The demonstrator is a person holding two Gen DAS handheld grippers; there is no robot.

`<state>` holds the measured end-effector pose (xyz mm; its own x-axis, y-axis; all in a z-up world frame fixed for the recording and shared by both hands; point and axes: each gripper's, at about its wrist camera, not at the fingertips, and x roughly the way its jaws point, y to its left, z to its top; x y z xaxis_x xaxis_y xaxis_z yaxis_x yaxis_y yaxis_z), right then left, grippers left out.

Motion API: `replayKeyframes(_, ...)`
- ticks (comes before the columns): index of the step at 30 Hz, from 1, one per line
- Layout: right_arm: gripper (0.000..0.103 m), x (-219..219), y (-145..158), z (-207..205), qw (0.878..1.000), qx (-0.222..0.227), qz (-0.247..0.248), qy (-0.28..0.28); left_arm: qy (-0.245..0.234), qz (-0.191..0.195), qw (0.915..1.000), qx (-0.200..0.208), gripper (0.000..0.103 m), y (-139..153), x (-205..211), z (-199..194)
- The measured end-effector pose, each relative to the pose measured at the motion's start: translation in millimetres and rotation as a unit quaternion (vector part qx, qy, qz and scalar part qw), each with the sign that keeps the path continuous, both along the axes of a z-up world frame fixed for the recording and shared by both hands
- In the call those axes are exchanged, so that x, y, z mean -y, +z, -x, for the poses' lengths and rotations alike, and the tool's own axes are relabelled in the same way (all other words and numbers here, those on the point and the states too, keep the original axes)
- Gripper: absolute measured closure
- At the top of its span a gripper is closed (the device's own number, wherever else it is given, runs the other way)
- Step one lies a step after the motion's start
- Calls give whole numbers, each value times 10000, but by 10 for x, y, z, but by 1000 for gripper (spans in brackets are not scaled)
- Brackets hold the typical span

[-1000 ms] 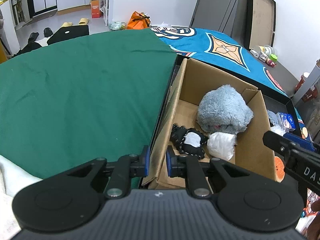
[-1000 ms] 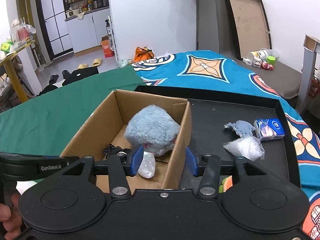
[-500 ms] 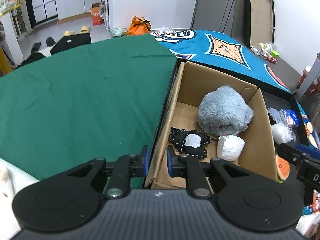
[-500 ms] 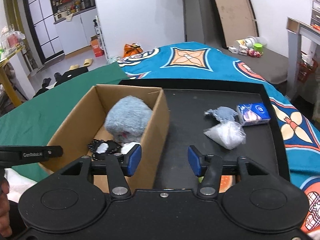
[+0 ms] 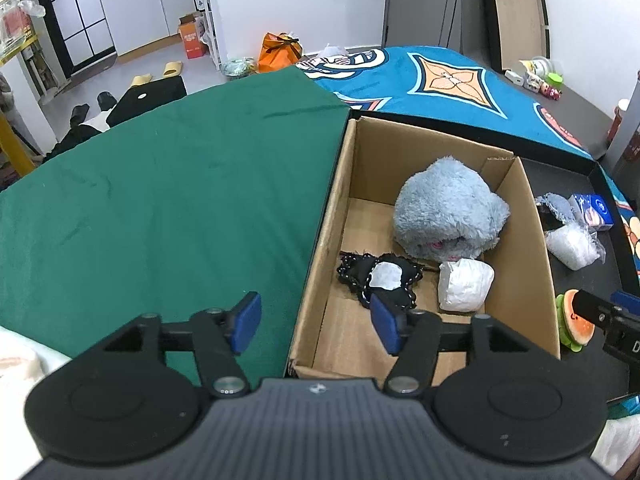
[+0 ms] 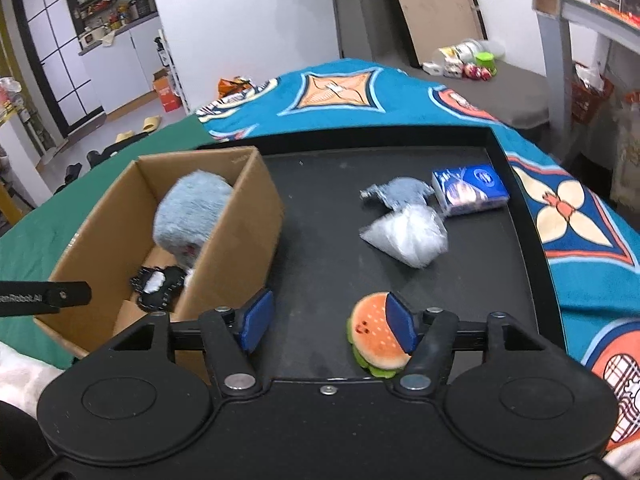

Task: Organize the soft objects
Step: 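Move the right tool down to the burger plush toy and grasp it, then lift the burger plush toy into the cardboard box and release it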

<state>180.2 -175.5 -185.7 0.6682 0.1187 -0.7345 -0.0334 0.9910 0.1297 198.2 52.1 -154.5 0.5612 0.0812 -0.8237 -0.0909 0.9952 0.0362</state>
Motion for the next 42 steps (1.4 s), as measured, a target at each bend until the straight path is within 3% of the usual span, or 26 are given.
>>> replayKeyframes(10, 28, 163, -224, -51, 9996, -219, -24, -170, -233, -393, 9988, -166, 27, 0, 249, -73)
replayKeyframes(20, 28, 335, -432, -118, 9984, -422, -77, -356, -300, -800, 9957, -354, 25, -42, 496, -150)
replayKeyframes(23, 32, 349, -470, -130, 9982, -474, -101, -347, -282, -951, 9942, -426, 23, -60, 543, -171)
replayKeyframes(27, 58, 364, -526, -135, 9975, -603, -201, -301, -257, -1063, 9928, -485, 23, -70, 579, -187)
replayKeyframes(28, 59, 369, -535, -139, 9973, -633, -219, -313, -256, -1083, 9925, -498, 23, -71, 584, -189)
replayKeyframes(42, 63, 518, -433, -91, 9968, -528, -282, -535, -304, -1283, 9899, -520, 23, -37, 649, -167)
